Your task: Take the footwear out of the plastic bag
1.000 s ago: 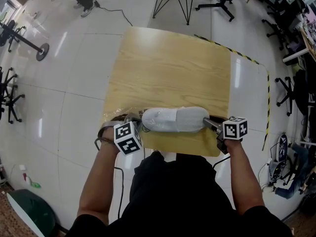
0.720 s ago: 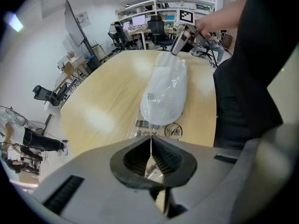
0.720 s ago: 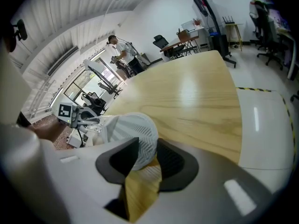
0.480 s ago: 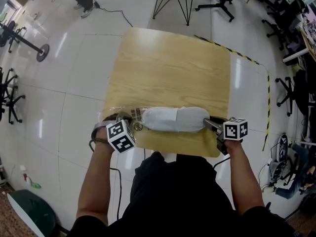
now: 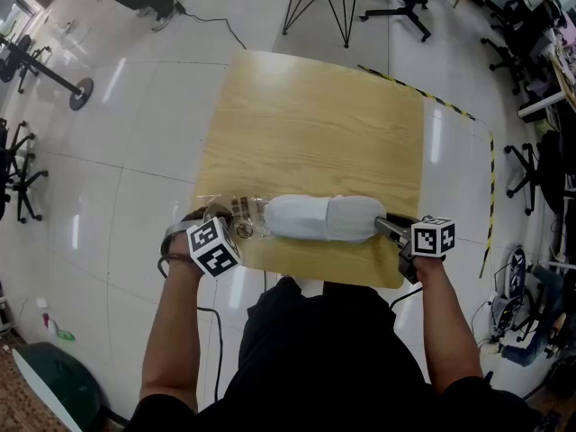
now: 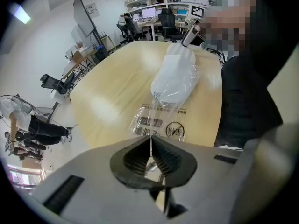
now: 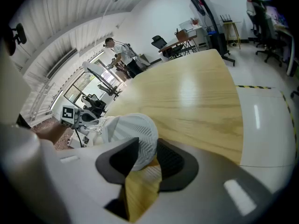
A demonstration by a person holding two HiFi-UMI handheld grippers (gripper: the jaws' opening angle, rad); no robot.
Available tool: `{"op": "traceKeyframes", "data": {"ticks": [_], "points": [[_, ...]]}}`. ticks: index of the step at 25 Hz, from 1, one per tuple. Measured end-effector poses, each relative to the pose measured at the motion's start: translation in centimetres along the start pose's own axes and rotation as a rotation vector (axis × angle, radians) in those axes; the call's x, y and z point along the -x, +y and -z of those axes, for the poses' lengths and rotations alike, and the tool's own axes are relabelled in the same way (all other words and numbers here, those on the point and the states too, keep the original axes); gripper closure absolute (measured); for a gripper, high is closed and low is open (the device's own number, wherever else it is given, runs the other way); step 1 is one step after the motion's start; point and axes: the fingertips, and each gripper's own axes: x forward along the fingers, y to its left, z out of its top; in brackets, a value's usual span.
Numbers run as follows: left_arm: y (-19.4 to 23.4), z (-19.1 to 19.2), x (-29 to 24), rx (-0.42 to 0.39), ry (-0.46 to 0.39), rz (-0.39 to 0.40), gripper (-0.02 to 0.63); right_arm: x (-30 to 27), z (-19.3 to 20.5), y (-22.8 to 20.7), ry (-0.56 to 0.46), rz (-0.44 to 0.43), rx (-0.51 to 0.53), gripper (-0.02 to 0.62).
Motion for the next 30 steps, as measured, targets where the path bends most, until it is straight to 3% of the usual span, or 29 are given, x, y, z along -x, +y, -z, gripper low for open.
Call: {"op": "traceKeyframes", "data": {"ticks": [18, 25, 30], "points": [[2.9, 3.8, 1.4, 0.093, 0.055, -0.094, 0.592, 0.5, 0.1, -0.5, -0.008, 0.012, -0.002, 0.471], [5.2, 4.2, 3.1, 0.152, 0.06, -0.18, 0.594, 1.3, 0.4, -0.6, -0.019, 0.016, -0.01, 0.471], [8.0, 1.8, 4.9, 0.157, 0.01, -0.276, 0.595, 1.3, 0.9, -0.5, -0.038, 0.015, -0.02, 0.471]]}}
